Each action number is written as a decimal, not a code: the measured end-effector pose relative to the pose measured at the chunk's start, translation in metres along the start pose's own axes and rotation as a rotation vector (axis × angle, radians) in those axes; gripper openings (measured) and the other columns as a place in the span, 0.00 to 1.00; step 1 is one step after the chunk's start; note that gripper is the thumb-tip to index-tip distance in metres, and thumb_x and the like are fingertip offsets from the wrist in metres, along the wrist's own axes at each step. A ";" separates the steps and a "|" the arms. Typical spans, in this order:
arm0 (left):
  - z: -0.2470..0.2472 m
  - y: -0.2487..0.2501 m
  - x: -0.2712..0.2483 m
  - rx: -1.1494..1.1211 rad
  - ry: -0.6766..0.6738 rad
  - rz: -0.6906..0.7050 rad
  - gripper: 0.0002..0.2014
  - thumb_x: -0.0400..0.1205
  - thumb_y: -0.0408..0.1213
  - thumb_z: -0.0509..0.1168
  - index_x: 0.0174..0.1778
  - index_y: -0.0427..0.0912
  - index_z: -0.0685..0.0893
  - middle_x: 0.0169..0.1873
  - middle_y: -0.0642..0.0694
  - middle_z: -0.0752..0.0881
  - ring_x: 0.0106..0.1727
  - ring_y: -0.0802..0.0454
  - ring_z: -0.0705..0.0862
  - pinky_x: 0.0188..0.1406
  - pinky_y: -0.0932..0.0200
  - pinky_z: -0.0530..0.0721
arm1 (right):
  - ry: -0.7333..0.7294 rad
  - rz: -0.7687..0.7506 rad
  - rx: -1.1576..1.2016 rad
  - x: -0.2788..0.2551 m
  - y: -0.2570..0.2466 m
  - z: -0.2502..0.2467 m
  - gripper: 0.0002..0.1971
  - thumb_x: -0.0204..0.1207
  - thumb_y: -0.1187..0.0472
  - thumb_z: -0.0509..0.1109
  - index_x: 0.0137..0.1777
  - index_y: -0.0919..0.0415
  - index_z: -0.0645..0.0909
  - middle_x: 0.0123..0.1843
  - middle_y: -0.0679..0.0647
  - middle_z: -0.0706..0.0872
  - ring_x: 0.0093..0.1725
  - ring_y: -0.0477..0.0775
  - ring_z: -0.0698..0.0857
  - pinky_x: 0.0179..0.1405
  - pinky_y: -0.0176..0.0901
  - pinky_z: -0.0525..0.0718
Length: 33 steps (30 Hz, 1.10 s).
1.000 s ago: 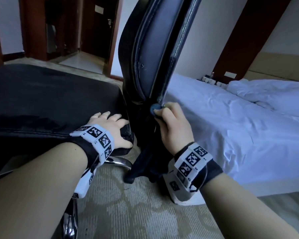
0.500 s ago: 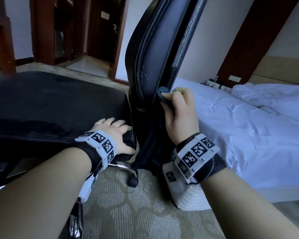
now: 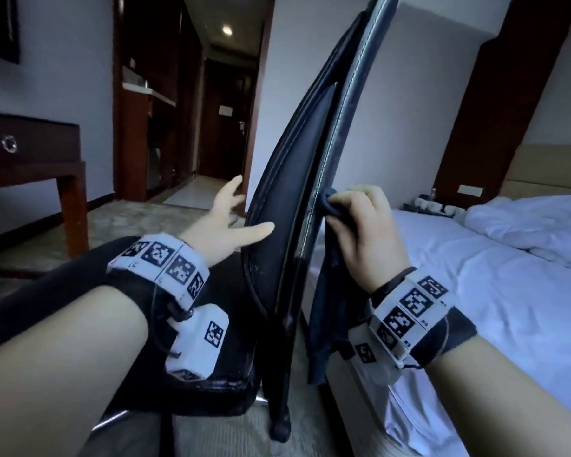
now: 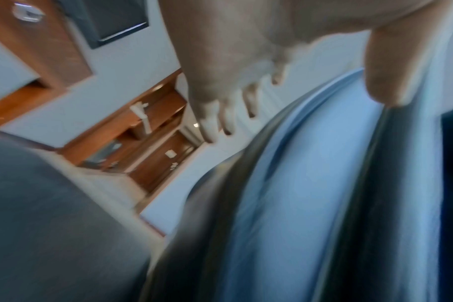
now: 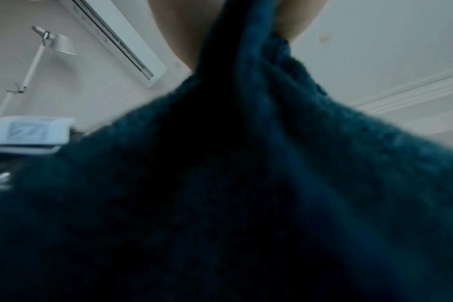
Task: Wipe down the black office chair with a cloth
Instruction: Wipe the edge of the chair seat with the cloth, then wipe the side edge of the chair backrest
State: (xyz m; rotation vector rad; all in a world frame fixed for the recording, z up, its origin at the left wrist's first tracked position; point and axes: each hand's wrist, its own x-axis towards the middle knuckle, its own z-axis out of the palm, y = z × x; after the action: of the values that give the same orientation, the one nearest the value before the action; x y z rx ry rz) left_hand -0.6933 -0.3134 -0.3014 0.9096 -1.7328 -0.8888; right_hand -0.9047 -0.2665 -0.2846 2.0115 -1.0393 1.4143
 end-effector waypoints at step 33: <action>-0.035 0.127 0.100 0.519 -0.259 0.242 0.46 0.70 0.65 0.60 0.81 0.51 0.50 0.80 0.47 0.59 0.80 0.54 0.58 0.79 0.52 0.58 | 0.084 0.218 0.122 0.059 0.001 -0.025 0.09 0.77 0.62 0.61 0.51 0.67 0.77 0.47 0.50 0.77 0.47 0.43 0.75 0.52 0.13 0.66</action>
State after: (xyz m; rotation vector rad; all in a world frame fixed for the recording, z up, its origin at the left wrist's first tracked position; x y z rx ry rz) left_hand -0.7102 -0.3486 -0.1406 0.9102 -2.3027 -0.4104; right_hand -0.9094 -0.2671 -0.2206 1.9505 -1.1902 1.6972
